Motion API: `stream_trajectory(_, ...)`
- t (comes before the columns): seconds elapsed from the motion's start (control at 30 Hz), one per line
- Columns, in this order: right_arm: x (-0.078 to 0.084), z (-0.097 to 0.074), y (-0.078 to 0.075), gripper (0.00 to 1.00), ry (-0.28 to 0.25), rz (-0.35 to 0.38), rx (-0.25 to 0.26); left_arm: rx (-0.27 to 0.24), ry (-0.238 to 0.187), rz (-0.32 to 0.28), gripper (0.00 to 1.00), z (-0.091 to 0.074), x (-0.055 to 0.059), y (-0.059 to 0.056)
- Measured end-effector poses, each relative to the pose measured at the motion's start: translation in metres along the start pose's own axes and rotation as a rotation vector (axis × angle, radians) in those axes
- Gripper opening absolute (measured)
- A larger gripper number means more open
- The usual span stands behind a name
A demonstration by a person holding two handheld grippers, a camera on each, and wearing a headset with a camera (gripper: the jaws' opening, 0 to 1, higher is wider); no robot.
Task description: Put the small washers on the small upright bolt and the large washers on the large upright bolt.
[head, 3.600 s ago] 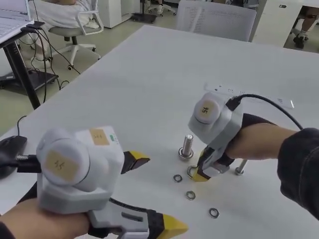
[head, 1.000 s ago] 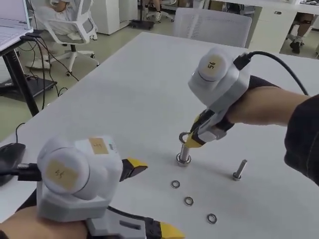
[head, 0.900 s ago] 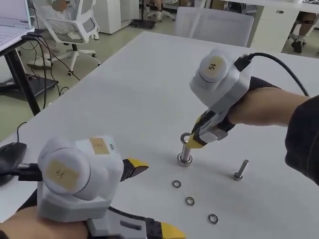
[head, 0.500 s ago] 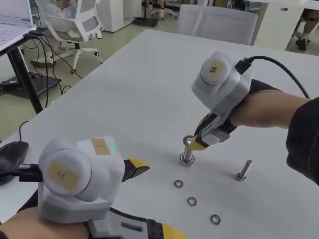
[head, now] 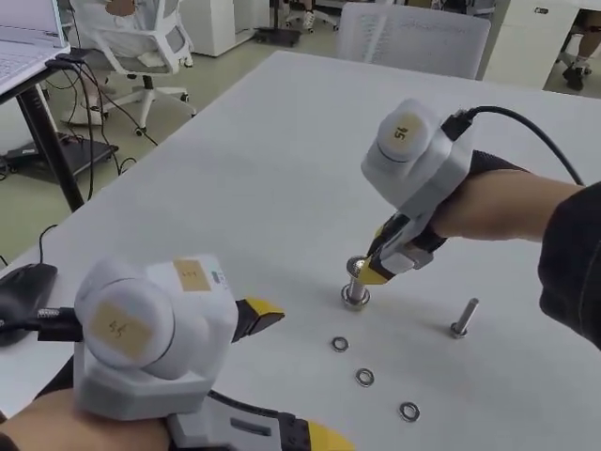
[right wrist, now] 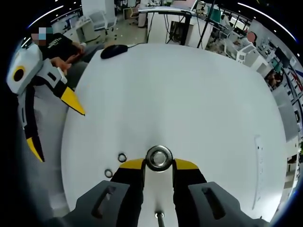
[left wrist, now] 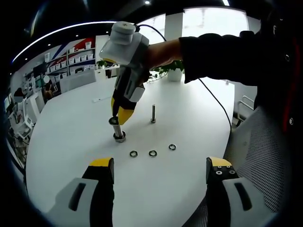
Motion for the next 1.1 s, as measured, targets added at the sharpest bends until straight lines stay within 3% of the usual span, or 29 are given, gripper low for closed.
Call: stream_trajectory(1.1, 0.017, 0.038, -0.004, 0.24, 0.03, 0.023, -0.037, 0.001, 0.023, -0.007, 0.79, 0.002, 0.004, 0.001)
Point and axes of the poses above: the centre of the closed fingertips' face, and the gripper's own axes: z roughly forward along the fingers, y roughly to its left, x roughly out of its underside, the point moved 7 cm from there along -z, roughly backward along the fingers, and after that the axes turned 6 degrees about -x, right-handed, at the moved point
